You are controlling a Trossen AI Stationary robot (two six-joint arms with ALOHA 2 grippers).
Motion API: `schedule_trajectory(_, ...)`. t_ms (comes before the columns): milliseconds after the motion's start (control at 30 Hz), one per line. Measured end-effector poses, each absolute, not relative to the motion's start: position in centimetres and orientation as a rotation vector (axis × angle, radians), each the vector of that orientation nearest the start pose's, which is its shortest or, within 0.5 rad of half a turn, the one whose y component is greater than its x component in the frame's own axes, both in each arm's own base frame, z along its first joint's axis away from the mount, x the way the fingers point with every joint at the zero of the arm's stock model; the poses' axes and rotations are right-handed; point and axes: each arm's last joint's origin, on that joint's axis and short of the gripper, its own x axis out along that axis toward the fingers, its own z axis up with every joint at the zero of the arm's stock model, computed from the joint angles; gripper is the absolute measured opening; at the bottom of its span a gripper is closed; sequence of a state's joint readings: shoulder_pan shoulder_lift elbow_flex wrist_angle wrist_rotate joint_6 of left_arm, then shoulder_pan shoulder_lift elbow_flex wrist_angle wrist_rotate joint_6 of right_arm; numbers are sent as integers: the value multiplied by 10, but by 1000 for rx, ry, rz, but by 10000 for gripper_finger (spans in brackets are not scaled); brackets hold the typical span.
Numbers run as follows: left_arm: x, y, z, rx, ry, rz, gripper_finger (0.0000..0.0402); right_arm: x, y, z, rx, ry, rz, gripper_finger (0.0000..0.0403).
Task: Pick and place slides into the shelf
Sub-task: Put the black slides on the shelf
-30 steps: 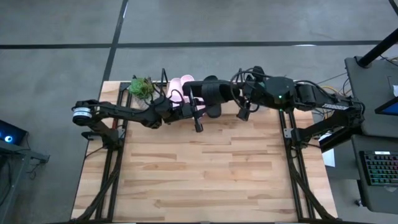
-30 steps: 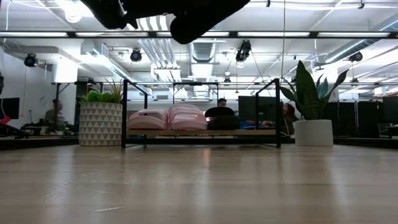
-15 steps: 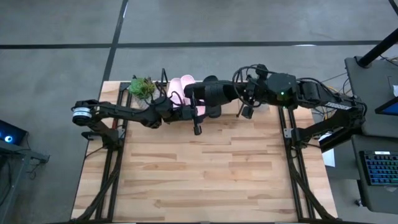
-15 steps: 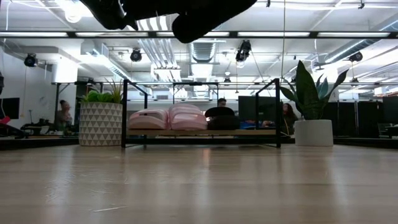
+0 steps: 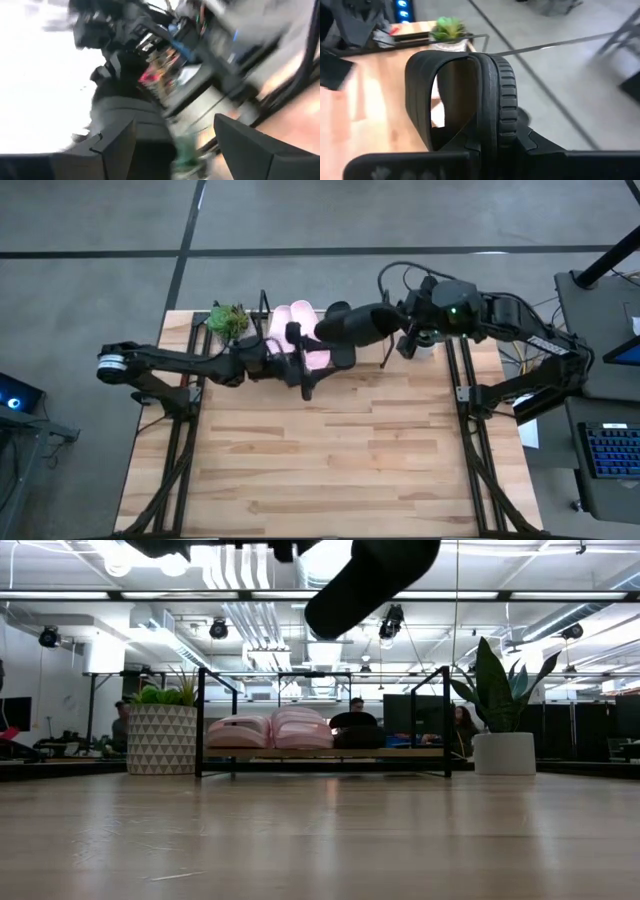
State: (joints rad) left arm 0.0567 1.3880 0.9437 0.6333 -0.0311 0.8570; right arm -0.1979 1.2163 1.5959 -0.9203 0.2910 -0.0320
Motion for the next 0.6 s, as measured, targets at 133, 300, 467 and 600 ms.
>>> schedule_trajectory(133, 314, 3, 329, 1205, -1, 342, 231, 208, -59, 448, 29, 543, -419, 31)
schedule_trajectory(300, 320, -12, 328, 1487, 95, 516, 214, 204, -69, 447, 97, 547, -398, 31)
schedule_trajectory(467, 335, -15, 314, 1817, 190, 548, 207, 206, -71, 446, 134, 546, -356, 31)
schedule_trajectory(600, 349, -13, 304, 1929, 211, 636, 207, 210, -71, 443, 141, 565, -322, 31)
